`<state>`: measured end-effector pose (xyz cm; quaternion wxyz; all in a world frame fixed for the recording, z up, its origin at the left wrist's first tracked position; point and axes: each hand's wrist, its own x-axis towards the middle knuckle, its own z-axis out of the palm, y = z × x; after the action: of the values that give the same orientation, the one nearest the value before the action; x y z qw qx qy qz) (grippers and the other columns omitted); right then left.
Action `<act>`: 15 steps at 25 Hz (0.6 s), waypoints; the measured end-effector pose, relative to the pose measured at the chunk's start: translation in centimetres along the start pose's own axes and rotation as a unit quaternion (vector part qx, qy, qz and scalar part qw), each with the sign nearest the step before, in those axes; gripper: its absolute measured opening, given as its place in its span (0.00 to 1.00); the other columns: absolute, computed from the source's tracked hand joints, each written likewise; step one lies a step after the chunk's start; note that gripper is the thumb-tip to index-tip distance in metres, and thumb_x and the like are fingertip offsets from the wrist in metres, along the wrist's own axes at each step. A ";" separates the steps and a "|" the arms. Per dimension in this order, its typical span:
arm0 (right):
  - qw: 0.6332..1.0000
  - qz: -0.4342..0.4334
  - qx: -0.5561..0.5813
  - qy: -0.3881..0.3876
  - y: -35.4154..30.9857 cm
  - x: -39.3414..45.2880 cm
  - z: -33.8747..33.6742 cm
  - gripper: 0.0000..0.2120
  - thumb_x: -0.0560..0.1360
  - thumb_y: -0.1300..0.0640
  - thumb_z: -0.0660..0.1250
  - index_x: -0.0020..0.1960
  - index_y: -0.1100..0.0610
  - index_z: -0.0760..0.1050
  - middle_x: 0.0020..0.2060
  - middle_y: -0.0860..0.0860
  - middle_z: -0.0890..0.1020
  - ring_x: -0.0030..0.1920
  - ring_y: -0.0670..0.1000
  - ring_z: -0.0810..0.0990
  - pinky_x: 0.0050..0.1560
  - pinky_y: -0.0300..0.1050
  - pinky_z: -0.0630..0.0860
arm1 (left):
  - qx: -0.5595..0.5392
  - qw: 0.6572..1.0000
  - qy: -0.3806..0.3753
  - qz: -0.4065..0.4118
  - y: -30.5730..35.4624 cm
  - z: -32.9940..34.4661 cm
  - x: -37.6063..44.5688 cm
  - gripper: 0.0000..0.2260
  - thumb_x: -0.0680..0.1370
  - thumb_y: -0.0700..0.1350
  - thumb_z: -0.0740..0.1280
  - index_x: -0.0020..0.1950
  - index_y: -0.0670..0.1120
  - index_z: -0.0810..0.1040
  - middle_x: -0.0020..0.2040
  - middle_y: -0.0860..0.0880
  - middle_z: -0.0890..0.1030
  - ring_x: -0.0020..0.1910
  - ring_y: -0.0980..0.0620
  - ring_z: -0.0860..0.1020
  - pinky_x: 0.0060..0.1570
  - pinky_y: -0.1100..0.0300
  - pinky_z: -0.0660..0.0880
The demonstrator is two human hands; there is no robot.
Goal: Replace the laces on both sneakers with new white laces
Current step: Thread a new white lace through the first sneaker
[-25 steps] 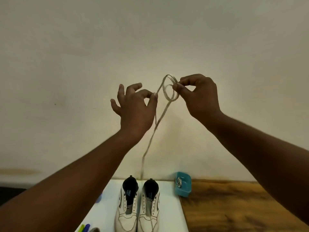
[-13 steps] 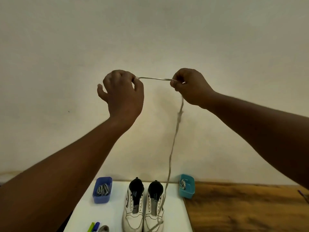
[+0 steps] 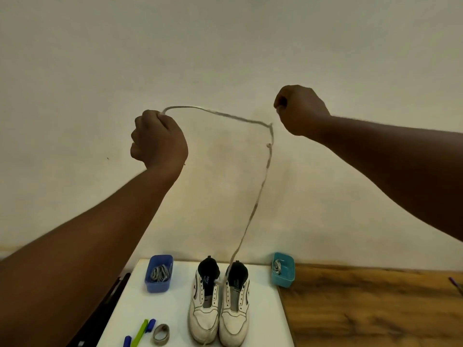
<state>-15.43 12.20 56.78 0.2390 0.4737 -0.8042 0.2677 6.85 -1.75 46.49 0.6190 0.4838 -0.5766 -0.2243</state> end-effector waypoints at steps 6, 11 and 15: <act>0.881 -0.024 0.305 -0.360 -3.3 -5.9 6.7 0.41 0.73 0.40 0.77 0.79 0.46 0.62 0.69 0.49 0.76 0.64 0.49 0.78 0.61 0.46 0.78 | -0.198 0.961 -0.192 0.033 -0.5 1.8 -2.3 0.11 0.85 0.49 0.56 0.50 0.47 0.75 0.48 0.50 0.81 0.47 0.50 0.80 0.52 0.48 0.78; 0.850 -0.044 0.348 -0.392 -6.3 -11.0 15.4 0.10 0.80 0.58 0.71 0.61 0.59 0.80 0.52 0.54 0.87 0.57 0.53 0.85 0.63 0.51 0.80 | -0.236 0.932 -0.260 0.087 2.5 2.4 -2.2 0.11 0.86 0.48 0.55 0.52 0.47 0.76 0.50 0.51 0.81 0.46 0.52 0.83 0.46 0.58 0.78; 0.907 0.002 0.255 -0.337 -2.2 -9.3 16.4 0.05 0.79 0.64 0.68 0.53 0.61 0.82 0.47 0.56 0.86 0.47 0.55 0.84 0.54 0.53 0.82 | -0.386 0.917 -0.087 0.045 4.0 0.9 0.9 0.10 0.85 0.45 0.54 0.46 0.49 0.71 0.44 0.49 0.79 0.35 0.51 0.79 0.37 0.58 0.76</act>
<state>-11.56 6.42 39.13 -0.1750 0.5791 -0.7421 0.2884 5.13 -1.11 50.24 0.7148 0.1591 -0.5176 -0.4425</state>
